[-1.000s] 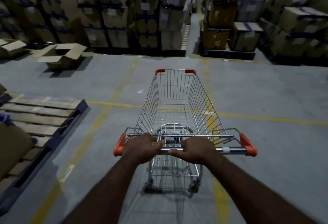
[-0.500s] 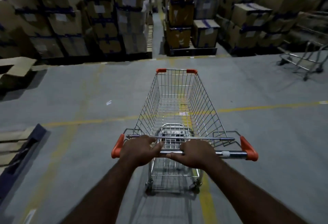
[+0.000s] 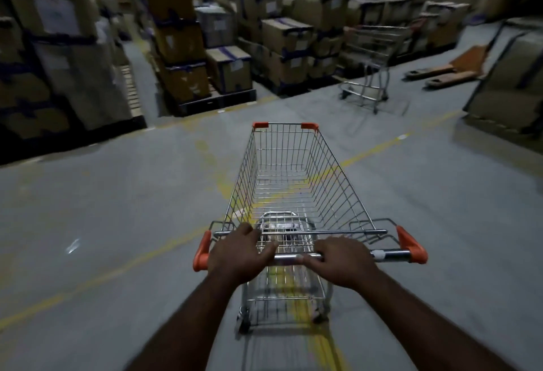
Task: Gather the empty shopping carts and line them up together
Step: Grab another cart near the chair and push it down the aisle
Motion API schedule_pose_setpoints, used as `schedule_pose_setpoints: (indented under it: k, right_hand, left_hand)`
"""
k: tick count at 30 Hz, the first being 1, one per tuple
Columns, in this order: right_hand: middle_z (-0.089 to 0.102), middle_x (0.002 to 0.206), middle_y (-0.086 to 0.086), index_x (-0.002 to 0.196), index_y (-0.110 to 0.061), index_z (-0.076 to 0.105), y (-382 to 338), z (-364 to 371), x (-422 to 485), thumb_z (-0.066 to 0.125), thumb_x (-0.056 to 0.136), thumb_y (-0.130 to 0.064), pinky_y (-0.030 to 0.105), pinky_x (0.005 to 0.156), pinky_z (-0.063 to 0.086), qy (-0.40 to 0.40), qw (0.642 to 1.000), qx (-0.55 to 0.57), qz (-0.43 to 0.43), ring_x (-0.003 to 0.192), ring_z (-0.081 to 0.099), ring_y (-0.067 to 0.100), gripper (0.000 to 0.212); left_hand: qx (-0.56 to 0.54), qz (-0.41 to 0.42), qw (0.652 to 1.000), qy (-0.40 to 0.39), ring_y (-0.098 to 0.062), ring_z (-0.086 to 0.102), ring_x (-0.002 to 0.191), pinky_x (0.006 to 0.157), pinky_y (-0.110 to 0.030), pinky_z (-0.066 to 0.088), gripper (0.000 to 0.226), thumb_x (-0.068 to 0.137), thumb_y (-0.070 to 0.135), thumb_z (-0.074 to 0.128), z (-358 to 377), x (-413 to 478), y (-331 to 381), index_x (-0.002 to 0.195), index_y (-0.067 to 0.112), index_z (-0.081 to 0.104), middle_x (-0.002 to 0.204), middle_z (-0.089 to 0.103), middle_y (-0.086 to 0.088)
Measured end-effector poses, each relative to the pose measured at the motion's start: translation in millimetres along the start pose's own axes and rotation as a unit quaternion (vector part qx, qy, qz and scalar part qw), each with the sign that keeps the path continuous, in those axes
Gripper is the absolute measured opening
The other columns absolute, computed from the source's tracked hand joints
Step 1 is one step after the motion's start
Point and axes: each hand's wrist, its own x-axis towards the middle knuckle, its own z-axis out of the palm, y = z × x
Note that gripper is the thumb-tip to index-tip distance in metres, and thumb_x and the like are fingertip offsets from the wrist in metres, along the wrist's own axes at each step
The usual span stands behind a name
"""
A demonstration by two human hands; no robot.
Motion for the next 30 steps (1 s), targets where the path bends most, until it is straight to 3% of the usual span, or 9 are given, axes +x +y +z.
schedule_pose_setpoints:
  k: [4,6,9,13,19,25,30]
  right_hand:
    - [0.068,0.09,-0.003,0.084,-0.027,0.063,25.1,-3.1,9.5,0.017,0.077,-0.095,0.035,0.078,0.044,0.029,0.996,-0.028,0.085,0.092,0.065,0.018,0.082]
    - [0.067,0.1,-0.005,0.095,-0.027,0.067,37.8,-3.2,16.6,0.016,0.076,-0.095,0.04,0.088,0.044,0.03,0.99,-0.048,0.128,0.101,0.062,0.019,0.087]
    - [0.059,0.123,-0.007,0.122,-0.032,0.062,60.4,-3.4,27.8,-0.002,0.07,-0.096,0.051,0.105,0.031,0.004,0.984,-0.039,0.171,0.123,0.048,0.018,0.105]
    - [0.053,0.137,-0.009,0.134,-0.034,0.056,95.2,-9.5,49.3,-0.016,0.062,-0.095,0.056,0.111,0.02,0.001,0.982,-0.025,0.19,0.135,0.038,0.017,0.119]
    - [0.06,0.132,-0.009,0.135,-0.036,0.055,167.6,-9.9,101.4,0.007,0.078,-0.092,0.044,0.097,0.041,0.016,0.979,-0.004,0.201,0.123,0.053,0.017,0.093]
    - [0.06,0.131,-0.004,0.134,-0.033,0.056,246.3,-13.1,171.2,-0.009,0.066,-0.097,0.044,0.094,0.049,0.032,0.979,0.034,0.197,0.119,0.058,0.022,0.114]
    - [0.052,0.147,-0.005,0.139,-0.035,0.054,312.7,-18.3,227.9,-0.003,0.072,-0.096,0.045,0.097,0.048,0.016,0.982,0.046,0.182,0.127,0.055,0.021,0.107]
  left_hand:
    - [-0.003,0.05,0.999,-0.009,-0.017,0.052,0.127,0.089,-0.036,0.044,0.078,0.093,0.078,0.025,-1.9,45.4,15.3,0.143,0.026,0.054,0.145,0.046,0.006]
    - [0.007,0.066,0.998,-0.019,-0.019,0.055,0.124,0.087,-0.037,0.045,0.079,0.092,0.079,0.022,-1.5,66.2,25.5,0.139,0.026,0.057,0.142,0.048,0.006]
    - [0.012,0.086,0.996,-0.033,-0.021,0.055,0.125,0.088,-0.039,0.045,0.081,0.091,0.08,0.019,-1.2,96.9,41.6,0.139,0.026,0.057,0.147,0.045,0.005]
    - [0.014,0.112,0.992,-0.051,-0.023,0.056,0.126,0.088,-0.04,0.046,0.082,0.092,0.08,0.019,-0.8,144.3,67.6,0.142,0.025,0.054,0.152,0.041,0.005]
    - [0.029,0.139,0.988,-0.062,-0.023,0.055,0.128,0.089,-0.038,0.045,0.082,0.092,0.08,0.018,0.9,229.7,110.1,0.143,0.026,0.054,0.157,0.036,0.006]
    - [0.037,0.133,0.989,-0.055,-0.02,0.055,0.13,0.095,-0.038,0.047,0.09,0.087,0.085,0.011,3.8,330.5,147.9,0.147,0.03,0.049,0.156,0.038,0.009]
    - [0.042,0.114,0.991,-0.051,-0.02,0.054,0.131,0.096,-0.042,0.048,0.101,0.08,0.09,0.003,5.4,406.0,180.0,0.148,0.03,0.048,0.158,0.035,0.008]
